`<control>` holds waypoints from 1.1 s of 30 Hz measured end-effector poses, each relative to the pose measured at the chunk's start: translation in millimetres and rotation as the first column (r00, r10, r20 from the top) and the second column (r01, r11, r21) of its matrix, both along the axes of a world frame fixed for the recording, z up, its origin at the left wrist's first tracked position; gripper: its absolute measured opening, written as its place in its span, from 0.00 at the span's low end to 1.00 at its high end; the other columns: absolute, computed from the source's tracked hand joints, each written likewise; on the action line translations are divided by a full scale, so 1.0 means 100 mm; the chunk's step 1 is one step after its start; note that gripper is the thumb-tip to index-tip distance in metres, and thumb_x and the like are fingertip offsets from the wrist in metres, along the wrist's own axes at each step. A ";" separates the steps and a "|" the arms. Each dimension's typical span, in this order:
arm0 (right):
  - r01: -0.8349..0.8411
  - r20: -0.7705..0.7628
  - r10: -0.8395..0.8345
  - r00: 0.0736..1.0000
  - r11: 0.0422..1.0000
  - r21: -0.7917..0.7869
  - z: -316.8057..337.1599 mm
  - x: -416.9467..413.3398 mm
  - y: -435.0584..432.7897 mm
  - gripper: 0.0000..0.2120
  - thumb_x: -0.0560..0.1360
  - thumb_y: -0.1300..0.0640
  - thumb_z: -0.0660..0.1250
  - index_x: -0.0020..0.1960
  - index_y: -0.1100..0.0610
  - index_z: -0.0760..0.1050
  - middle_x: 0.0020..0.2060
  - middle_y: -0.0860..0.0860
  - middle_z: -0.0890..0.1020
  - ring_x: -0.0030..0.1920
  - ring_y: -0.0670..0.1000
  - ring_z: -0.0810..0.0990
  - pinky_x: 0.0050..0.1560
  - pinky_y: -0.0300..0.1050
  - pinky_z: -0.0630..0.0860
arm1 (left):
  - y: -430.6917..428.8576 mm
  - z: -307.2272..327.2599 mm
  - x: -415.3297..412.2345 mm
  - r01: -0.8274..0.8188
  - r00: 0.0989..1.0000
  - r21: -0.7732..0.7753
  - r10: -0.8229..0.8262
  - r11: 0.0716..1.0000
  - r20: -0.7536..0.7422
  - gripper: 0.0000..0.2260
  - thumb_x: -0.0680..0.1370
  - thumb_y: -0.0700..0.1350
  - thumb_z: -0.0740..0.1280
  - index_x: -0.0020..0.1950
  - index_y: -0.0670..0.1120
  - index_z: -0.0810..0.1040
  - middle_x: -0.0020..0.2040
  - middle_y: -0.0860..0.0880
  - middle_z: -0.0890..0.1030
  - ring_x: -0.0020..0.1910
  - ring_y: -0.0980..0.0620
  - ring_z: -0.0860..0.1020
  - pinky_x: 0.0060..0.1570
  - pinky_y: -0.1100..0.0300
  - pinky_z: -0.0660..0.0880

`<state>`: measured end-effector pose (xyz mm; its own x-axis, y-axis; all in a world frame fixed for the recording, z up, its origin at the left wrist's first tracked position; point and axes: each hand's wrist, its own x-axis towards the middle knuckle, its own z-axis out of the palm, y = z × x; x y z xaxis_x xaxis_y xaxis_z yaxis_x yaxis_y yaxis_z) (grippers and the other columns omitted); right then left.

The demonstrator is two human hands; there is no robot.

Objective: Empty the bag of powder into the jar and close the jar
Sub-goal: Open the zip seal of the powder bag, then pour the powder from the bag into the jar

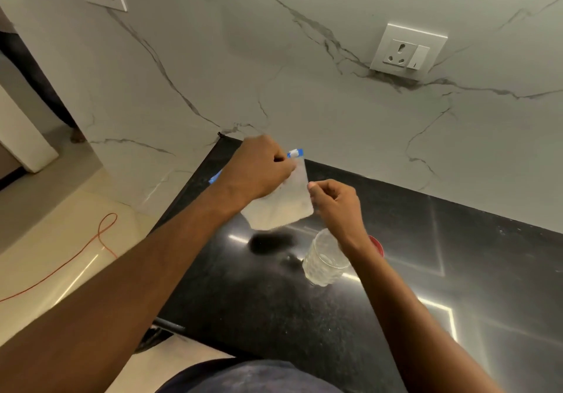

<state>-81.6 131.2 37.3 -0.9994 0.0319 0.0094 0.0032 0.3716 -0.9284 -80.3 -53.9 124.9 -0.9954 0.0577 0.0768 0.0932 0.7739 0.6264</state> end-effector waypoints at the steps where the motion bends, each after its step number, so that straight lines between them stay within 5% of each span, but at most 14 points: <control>1: 0.010 0.033 -0.010 0.999 1.000 0.013 0.01 -0.04 0.08 0.10 0.83 0.47 0.67 0.49 0.50 0.83 0.45 0.47 0.87 0.46 0.47 0.86 0.47 0.44 0.83 | 0.05 0.07 0.01 0.019 0.998 0.017 -0.018 1.000 -0.055 0.16 0.83 0.49 0.70 0.46 0.38 0.87 0.42 0.39 0.87 0.39 0.42 0.85 0.39 0.56 0.80; 5: 0.107 0.139 -0.100 0.985 0.993 -0.047 0.05 -0.19 0.44 0.11 0.82 0.43 0.68 0.49 0.49 0.83 0.48 0.48 0.87 0.50 0.50 0.85 0.44 0.45 0.80 | 0.37 0.32 0.06 0.123 0.965 0.091 -0.098 0.988 -0.243 0.20 0.82 0.49 0.70 0.39 0.35 0.85 0.35 0.37 0.83 0.30 0.43 0.79 0.30 0.60 0.69; 11: 0.328 0.361 -0.149 0.921 0.795 -0.510 0.11 -0.10 1.01 0.11 0.79 0.52 0.73 0.59 0.55 0.84 0.53 0.54 0.89 0.58 0.56 0.86 0.53 0.55 0.83 | 0.84 0.47 0.12 0.208 0.938 0.252 -0.120 0.945 -0.327 0.23 0.81 0.45 0.72 0.32 0.31 0.76 0.27 0.39 0.69 0.27 0.52 0.63 0.29 0.60 0.61; 14: 0.398 0.322 -0.244 0.915 0.682 -0.613 0.15 0.02 1.22 0.08 0.77 0.58 0.74 0.56 0.53 0.83 0.54 0.53 0.87 0.60 0.56 0.84 0.58 0.53 0.81 | 0.99 0.43 0.14 0.246 0.944 0.317 -0.152 0.916 -0.293 0.23 0.82 0.47 0.72 0.35 0.30 0.79 0.31 0.32 0.77 0.27 0.47 0.68 0.30 0.56 0.66; 16: 0.435 0.311 -0.304 0.900 0.607 -0.665 0.21 0.08 1.38 0.08 0.78 0.59 0.73 0.56 0.51 0.81 0.56 0.53 0.85 0.59 0.55 0.83 0.60 0.52 0.79 | 1.05 0.36 0.14 0.261 0.954 0.413 -0.168 0.873 -0.248 0.20 0.82 0.48 0.71 0.41 0.30 0.83 0.37 0.33 0.84 0.32 0.42 0.81 0.34 0.52 0.77; 18: 0.455 0.290 -0.359 0.887 0.572 -0.683 0.29 0.13 1.54 0.08 0.79 0.60 0.72 0.54 0.50 0.79 0.55 0.53 0.83 0.56 0.55 0.81 0.57 0.51 0.77 | 1.10 0.28 0.16 0.247 0.969 0.559 -0.181 0.792 -0.171 0.15 0.82 0.47 0.72 0.47 0.35 0.88 0.42 0.39 0.89 0.42 0.49 0.89 0.43 0.48 0.86; 23: 0.467 0.193 -0.465 0.864 0.598 -0.651 0.44 0.27 1.88 0.08 0.77 0.62 0.73 0.52 0.50 0.79 0.44 0.48 0.84 0.46 0.51 0.81 0.53 0.52 0.75 | 1.16 -0.01 0.32 0.198 0.953 0.787 -0.303 0.584 -0.015 0.05 0.81 0.42 0.75 0.52 0.41 0.89 0.46 0.43 0.90 0.46 0.50 0.90 0.44 0.52 0.88; 33: 0.372 0.015 -0.460 0.888 0.698 -0.612 0.47 0.48 2.01 0.13 0.74 0.64 0.78 0.54 0.53 0.80 0.43 0.50 0.84 0.50 0.53 0.84 0.54 0.52 0.82 | 0.93 -0.60 0.52 0.107 0.948 0.742 -0.292 0.662 0.123 0.05 0.80 0.46 0.75 0.53 0.46 0.88 0.50 0.53 0.90 0.53 0.53 0.89 0.46 0.60 0.86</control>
<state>-33.9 332.5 84.7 -0.8730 0.4870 -0.0267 -0.1107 -0.2510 -0.9616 -28.7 39.4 64.6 -0.9607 0.2759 -0.0294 -0.0156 0.0523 0.9985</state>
